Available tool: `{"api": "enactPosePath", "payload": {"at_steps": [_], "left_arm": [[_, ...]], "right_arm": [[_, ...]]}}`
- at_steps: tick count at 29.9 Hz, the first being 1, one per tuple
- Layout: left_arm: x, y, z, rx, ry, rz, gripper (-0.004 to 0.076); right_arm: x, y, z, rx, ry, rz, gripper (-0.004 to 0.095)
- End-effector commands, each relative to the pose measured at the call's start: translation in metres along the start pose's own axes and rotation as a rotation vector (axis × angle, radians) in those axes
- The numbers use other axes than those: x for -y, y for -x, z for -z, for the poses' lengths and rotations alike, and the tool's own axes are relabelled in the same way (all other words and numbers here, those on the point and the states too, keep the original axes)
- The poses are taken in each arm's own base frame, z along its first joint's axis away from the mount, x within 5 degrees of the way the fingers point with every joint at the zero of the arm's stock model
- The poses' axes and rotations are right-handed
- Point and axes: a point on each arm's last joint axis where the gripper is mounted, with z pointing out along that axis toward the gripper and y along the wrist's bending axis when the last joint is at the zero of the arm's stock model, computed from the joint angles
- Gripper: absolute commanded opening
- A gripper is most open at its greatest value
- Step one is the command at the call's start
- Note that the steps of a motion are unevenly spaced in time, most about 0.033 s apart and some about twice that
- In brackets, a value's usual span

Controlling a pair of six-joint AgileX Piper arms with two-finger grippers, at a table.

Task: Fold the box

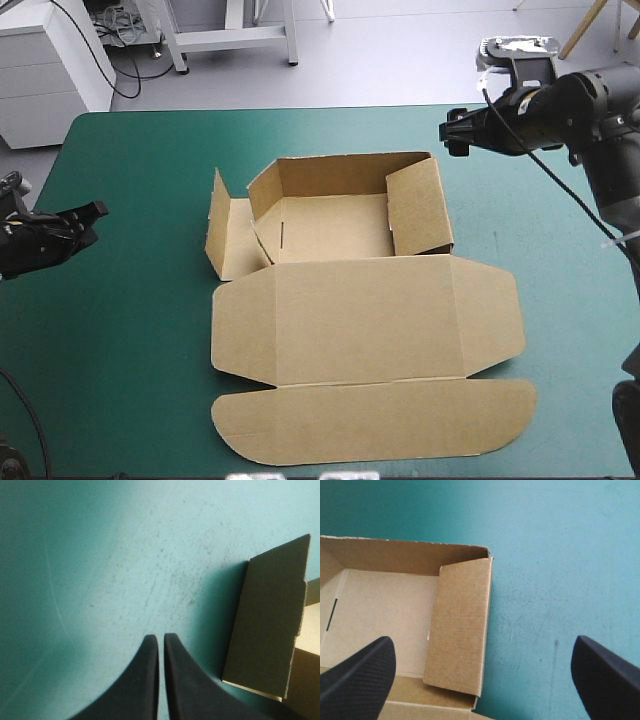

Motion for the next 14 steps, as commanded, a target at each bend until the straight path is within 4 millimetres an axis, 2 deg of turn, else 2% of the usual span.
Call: {"api": "enactPosePath", "payload": {"at_steps": [1,7,14], "left_arm": [[0.009,0.006,0.015,0.076,-0.048,0.017,0.0014],[0.010,0.006,0.015,0.074,-0.058,0.025,0.0014],[0.010,0.006,0.015,0.074,-0.058,0.025,0.0014]], "right_arm": [[0.005,-0.005,0.013,0.046,-0.025,-0.001,0.0862],[-0.002,-0.014,-0.024,-0.062,-0.017,0.014,0.0846],[-0.008,-0.021,-0.101,-0.228,-0.040,0.038,0.0847]]}}
